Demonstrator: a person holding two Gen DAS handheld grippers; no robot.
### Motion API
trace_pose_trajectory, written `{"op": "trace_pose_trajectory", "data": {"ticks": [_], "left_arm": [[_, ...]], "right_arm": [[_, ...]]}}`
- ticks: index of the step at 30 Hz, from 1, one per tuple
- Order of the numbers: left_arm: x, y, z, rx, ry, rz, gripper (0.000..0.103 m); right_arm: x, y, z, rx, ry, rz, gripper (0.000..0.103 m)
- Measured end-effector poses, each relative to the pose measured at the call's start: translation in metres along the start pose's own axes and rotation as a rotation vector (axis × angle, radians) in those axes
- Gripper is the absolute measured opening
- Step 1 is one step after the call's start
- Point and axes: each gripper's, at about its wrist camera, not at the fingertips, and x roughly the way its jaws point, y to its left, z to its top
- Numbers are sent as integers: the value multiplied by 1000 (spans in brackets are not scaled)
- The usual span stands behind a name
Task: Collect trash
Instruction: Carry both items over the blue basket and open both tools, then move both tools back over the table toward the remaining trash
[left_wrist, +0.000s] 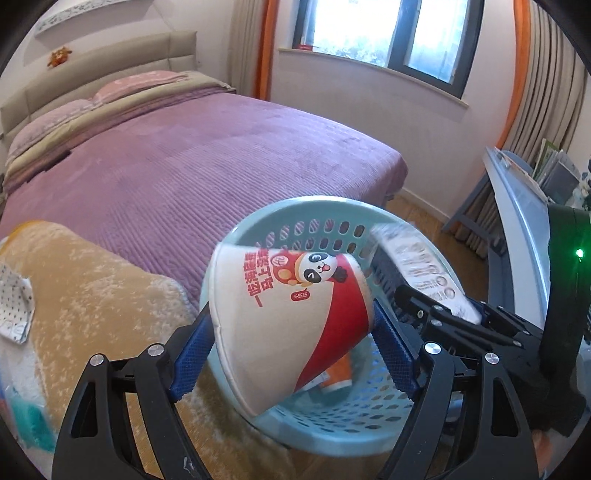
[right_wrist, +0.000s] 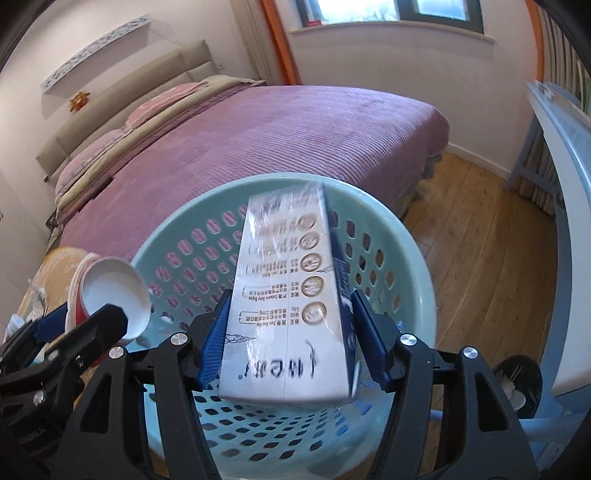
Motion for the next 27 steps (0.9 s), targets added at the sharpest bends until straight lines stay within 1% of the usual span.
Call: {"op": "trace_pose_trajectory", "data": {"ticks": [4, 11, 14, 19, 23, 27], "left_arm": [[0, -3, -1, 7, 5, -14, 83], [-17, 3, -4, -37, -14, -33, 83], [-34, 12, -11, -71, -40, -43, 83], [-61, 19, -21, -114, -77, -44, 83], [-91, 28, -31, -144, -124, -44, 83], [-130, 34, -38, -149, -191, -26, 83]], "right_arm": [[-1, -5, -1, 8, -3, -2, 60], [-20, -8, -10, 19, -19, 9, 60], [-32, -8, -14, 17, -32, 21, 60], [-55, 4, -22, -8, -58, 46, 60], [-74, 23, -27, -47, -85, 72, 60], [-94, 46, -33, -99, -114, 100, 60]]}}
